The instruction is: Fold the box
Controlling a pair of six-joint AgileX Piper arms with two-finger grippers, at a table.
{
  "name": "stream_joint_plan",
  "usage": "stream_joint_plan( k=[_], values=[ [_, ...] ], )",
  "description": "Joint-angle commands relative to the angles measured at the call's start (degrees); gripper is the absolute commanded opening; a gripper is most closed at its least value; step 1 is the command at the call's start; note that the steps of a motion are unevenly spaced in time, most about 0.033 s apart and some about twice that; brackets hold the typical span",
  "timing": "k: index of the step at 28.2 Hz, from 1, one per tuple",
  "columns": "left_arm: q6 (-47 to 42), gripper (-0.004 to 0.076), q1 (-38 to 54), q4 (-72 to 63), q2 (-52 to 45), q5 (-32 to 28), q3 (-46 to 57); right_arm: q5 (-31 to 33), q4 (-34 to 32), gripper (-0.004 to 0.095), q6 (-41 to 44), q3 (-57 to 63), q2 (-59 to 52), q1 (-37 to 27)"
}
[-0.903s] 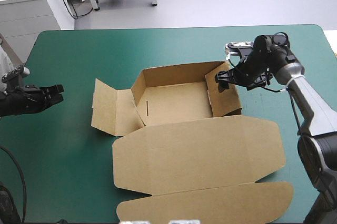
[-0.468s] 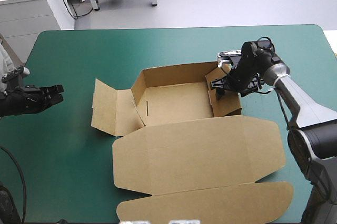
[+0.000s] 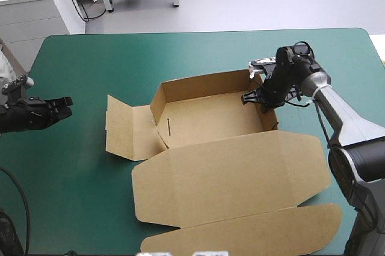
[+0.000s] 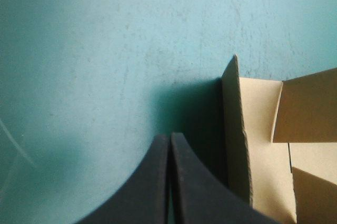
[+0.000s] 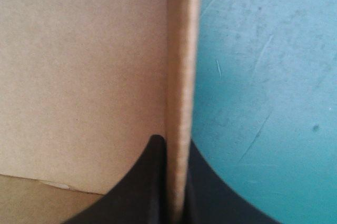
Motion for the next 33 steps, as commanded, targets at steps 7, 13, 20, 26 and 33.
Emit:
stream_joint_plan(
  k=[7,13,20,26,33],
  values=[
    [-0.1,-0.0009,-0.1,-2.4,-2.2,-2.3,-1.4,2.8,0.1,0.0000,-1.3,-8.4,-15.6,-0.2],
    [0.7,-0.0009,-0.1,-2.3,-2.2,-1.9,-1.4,2.8,2.9,-0.0003,-1.3,-8.4,-24.7,-0.2],
    [1.2,-0.0005,-0.1,-3.5,-2.2,-2.4,-1.4,2.7,3.1,-0.0019,-1.4,-8.4,-28.3,-0.2],
    [4.5,0.0215,-0.1,-5.9,-2.2,-0.2,-1.4,2.0,3.2,-0.0019,-0.9,-8.4,-27.5,-0.2],
    [7.2,0.0555,-2.1,-9.4,-2.2,3.7,-0.8,-2.5,6.1,-0.0019,-1.7,-8.4,-26.6,-0.2]
  ],
)
